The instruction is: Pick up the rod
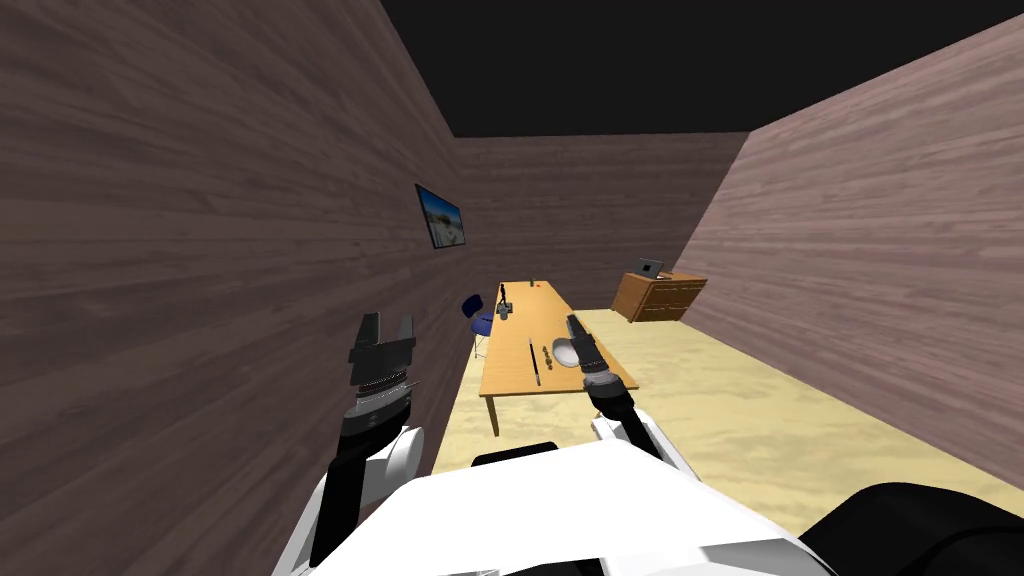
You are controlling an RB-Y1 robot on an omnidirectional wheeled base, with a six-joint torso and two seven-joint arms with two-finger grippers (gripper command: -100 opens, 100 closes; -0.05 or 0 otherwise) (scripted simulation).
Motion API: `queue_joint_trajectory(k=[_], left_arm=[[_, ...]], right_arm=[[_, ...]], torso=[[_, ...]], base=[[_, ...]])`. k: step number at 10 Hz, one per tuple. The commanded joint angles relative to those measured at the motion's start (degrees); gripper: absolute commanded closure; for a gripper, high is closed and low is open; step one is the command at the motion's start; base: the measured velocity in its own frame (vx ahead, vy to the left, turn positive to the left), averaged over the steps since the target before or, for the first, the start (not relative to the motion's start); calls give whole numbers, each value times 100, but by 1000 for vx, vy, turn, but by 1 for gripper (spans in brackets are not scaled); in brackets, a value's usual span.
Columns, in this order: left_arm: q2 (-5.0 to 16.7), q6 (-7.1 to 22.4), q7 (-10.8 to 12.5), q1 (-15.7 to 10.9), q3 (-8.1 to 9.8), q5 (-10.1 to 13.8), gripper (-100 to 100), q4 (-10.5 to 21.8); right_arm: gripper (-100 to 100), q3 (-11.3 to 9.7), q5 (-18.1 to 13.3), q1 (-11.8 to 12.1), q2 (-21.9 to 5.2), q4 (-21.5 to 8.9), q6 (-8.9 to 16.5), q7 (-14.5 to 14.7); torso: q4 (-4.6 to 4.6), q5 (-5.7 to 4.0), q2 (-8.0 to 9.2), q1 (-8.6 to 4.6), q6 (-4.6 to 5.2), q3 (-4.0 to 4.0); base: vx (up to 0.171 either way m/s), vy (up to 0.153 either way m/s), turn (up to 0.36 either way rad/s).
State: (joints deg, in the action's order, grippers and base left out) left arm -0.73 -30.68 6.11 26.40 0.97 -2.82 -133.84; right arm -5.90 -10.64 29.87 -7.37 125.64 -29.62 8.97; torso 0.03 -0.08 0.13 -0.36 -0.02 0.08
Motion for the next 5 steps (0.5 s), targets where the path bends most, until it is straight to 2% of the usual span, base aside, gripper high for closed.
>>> queue_joint_trajectory(k=[1,3,4,5], left_arm=[[0,0,0,0,0,0,0,0],[0,0,0,0,0,0,0,0],[0,0,0,0,0,0,0,0],[0,0,0,1,1,0,0,0]], right_arm=[[-100,-65,-256,-20,-286,-203,7,160],[-100,-206,-615,-32,-618,-378,105,370],[-100,-206,-655,-32,-683,-378,105,370],[-100,-283,-876,-40,-884,-479,155,477]], torso=[[0,0,0,0,0,0],[0,-2,-1,-10,0,0],[0,-2,0,-8,0,0],[-1,0,-6,4,5,-3]], base=[[-45,-99,334],[-51,-105,381],[-35,-63,102],[-28,-46,260]])
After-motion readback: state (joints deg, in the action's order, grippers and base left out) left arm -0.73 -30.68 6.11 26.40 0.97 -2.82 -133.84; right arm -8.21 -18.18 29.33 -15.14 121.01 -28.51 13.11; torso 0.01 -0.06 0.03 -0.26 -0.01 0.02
